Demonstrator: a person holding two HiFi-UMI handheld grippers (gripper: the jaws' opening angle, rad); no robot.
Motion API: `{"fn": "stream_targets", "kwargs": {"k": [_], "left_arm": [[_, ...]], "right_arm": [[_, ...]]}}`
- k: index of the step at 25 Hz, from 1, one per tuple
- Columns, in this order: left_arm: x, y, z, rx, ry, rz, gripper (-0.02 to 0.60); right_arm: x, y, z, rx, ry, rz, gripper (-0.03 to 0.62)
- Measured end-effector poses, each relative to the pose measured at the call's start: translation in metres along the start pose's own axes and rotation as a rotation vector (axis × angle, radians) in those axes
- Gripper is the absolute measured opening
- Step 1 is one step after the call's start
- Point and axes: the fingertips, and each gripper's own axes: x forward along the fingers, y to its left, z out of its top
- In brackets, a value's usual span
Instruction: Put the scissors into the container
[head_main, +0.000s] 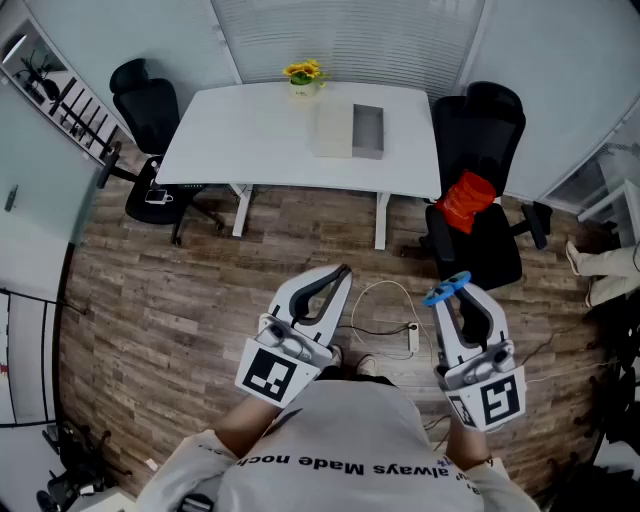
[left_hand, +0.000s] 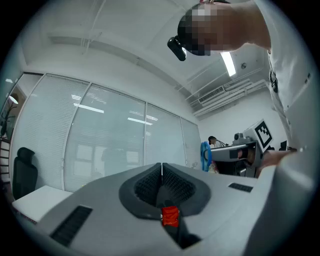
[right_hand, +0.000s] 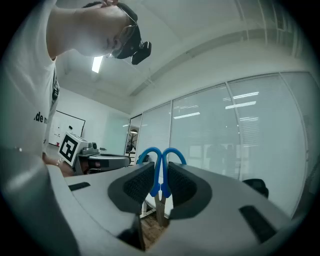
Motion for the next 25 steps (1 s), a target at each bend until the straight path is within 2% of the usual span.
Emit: {"fn": "stream_targets", "kwargs": {"k": [15,25], "left_arm": [[-0.038,0.049,-0.005,-0.011,0.000,-0.003,0.025],[-0.043,0.073,-0.006,-0.030,0.003,0.005,0.025]], "right_arm": [[0.037,0.041,-0.001,-0.011,-0.010,-0.023,0.095],[0.057,0.047,-0.001,-0.008,-0.004,-0.044,0.095]]}}
